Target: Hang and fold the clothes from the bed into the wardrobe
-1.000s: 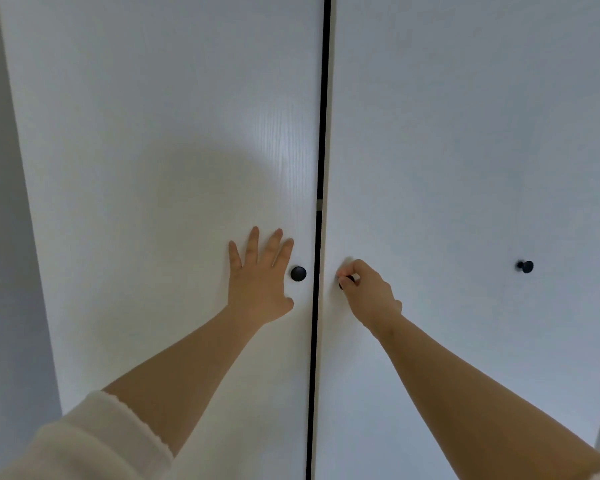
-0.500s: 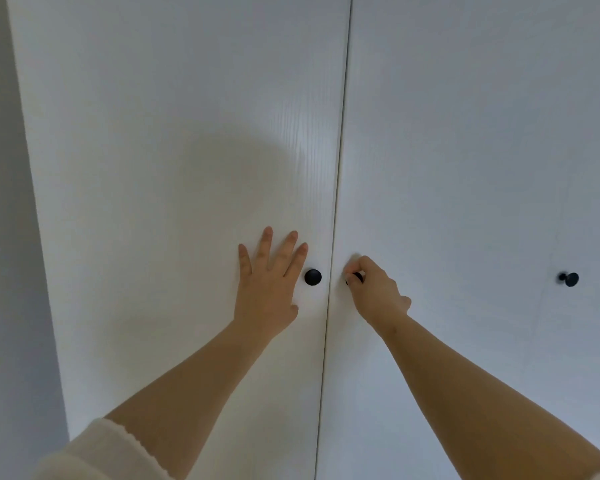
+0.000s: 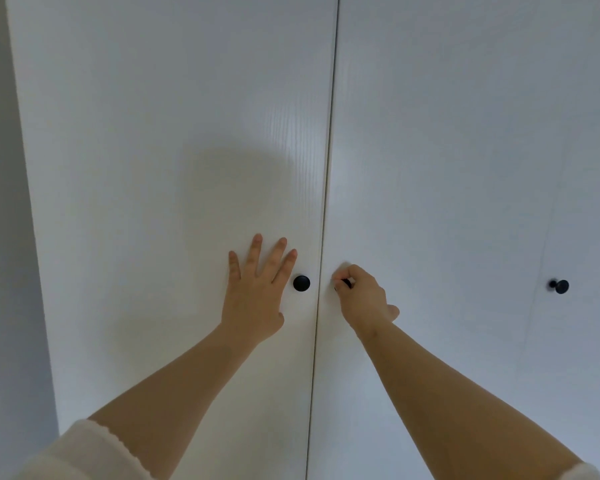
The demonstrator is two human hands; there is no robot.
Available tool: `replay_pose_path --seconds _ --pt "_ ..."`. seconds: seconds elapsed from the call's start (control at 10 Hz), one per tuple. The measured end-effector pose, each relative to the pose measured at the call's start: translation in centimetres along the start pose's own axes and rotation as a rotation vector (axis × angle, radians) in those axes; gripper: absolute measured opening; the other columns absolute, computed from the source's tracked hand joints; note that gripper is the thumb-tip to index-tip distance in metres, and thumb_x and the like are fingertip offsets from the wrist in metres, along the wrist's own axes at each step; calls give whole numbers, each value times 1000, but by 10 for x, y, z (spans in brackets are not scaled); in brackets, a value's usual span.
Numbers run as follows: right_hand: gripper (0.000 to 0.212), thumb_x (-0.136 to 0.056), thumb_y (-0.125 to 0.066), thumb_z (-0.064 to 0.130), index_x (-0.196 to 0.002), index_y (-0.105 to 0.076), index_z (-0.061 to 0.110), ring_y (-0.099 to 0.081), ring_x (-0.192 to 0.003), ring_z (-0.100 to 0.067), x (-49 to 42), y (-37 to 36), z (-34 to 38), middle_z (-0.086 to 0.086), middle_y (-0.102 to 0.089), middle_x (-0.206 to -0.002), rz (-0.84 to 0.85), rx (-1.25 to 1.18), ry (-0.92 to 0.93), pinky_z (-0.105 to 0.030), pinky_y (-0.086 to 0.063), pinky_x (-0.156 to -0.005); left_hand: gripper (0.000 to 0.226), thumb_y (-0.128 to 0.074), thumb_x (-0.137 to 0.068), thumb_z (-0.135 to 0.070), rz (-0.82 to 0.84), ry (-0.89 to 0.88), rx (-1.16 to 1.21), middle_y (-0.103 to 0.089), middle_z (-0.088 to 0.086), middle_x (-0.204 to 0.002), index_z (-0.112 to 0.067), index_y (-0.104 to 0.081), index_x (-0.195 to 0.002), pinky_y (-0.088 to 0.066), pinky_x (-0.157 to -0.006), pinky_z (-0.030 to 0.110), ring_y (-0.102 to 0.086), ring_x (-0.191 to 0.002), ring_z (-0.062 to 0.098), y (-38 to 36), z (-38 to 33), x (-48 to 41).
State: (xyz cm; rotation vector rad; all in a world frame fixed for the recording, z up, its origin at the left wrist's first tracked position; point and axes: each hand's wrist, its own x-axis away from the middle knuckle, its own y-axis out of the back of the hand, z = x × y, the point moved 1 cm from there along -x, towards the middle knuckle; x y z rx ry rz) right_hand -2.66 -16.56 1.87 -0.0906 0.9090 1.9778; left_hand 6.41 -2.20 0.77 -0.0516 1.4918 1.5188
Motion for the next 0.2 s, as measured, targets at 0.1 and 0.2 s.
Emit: replay_pose_path --seconds 0.1,0.2 --pt "17 -94 -43 30 -91 -55 42 -53 -91 -17 10 10 1 10 -63 -95 30 22 18 -35 -26 -83 99 -55 -84 -44 58 -2 31 28 -2 -153 -26 20 -145 3 -113 54 26 -139 35 9 -1 0" --pt "43 -93 -44 35 -134 -38 43 -48 -107 -20 23 20 -8 7 -58 -115 0 1 32 -33 -25 -85 99 -50 -83 -58 102 1 100 21 -2 -155 -25 19 -146 3 -114 49 22 -141 32 22 -5 -2"
